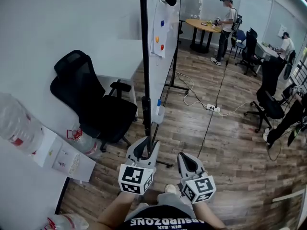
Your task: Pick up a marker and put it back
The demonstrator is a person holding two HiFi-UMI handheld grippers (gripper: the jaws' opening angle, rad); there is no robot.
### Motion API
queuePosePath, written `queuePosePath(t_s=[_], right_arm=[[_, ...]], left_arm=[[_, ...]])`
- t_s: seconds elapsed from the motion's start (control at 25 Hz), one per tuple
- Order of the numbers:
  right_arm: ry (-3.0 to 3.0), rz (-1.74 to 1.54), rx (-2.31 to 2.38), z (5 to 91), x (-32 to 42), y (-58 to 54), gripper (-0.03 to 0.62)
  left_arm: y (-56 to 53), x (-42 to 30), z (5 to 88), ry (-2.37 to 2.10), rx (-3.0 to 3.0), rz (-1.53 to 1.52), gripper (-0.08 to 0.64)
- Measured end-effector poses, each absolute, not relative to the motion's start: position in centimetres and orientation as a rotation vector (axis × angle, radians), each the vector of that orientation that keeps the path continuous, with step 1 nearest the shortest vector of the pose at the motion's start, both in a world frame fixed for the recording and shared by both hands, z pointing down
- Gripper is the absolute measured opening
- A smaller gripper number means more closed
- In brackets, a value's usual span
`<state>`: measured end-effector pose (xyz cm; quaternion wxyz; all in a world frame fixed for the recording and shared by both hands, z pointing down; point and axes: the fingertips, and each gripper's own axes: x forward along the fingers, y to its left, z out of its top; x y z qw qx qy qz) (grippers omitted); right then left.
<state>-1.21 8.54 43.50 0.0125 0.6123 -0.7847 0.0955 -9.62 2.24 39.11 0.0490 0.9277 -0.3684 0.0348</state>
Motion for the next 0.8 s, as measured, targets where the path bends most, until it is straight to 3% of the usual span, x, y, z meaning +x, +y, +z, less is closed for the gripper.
queuePosePath(t_s=[0.28, 0.8], right_arm=[[-2.461, 0.322, 1.871, 44.1, 0.4, 6.0, -0.002], [-2.502, 0.33, 1.783, 44.7, 4.1, 2.6, -0.002]], left_arm=[[-0.7, -7.6, 39.1, -1.164, 2.838, 0.144, 0.192], [-5.2, -3.5, 41.3, -1.271, 2.751, 0.227, 0.218]])
